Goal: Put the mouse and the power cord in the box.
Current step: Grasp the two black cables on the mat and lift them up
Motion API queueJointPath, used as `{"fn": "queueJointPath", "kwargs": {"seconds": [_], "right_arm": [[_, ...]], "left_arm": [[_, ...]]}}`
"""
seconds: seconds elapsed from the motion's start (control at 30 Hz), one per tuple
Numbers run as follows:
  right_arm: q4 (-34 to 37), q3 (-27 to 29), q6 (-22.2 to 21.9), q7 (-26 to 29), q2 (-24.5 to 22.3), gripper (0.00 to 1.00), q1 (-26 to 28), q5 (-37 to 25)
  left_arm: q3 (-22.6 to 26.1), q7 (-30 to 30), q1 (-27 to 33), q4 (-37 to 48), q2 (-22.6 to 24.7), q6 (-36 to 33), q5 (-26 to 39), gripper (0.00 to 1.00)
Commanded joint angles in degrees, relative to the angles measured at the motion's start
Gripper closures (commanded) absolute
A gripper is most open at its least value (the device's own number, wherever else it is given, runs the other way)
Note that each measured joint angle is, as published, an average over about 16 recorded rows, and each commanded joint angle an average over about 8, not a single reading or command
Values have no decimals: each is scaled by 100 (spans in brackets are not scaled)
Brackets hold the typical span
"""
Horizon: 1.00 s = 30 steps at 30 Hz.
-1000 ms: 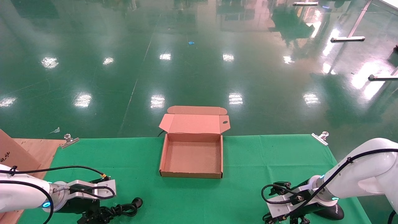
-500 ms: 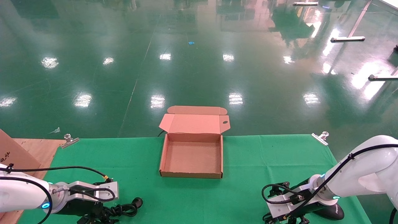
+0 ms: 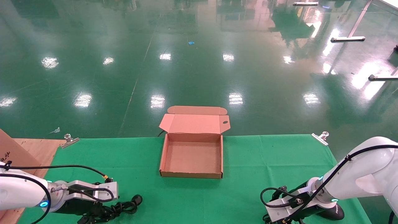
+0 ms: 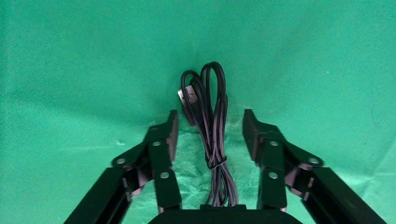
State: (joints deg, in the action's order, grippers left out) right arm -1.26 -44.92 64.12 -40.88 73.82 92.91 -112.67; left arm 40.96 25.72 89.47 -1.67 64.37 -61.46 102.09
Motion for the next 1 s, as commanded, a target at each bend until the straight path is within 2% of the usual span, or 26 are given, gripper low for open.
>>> {"fn": "queueJointPath", "kwargs": {"seconds": [0.03, 0.53, 0.73, 1.0], "right_arm": [[24, 2, -2, -8, 14, 100, -6, 4], [82, 14, 137, -85, -60, 100, 101, 20], [39, 54, 378, -171, -153, 100, 357, 77], [-73, 137, 701, -214, -161, 100, 896, 196]], "left_arm": [[12, 25, 16, 12, 14, -9, 17, 100], [6, 123, 30, 84, 70, -81, 8, 100], [36, 210, 266, 69, 10, -681, 48, 100], [100, 346, 902, -98, -2, -1429, 138, 100]]}}
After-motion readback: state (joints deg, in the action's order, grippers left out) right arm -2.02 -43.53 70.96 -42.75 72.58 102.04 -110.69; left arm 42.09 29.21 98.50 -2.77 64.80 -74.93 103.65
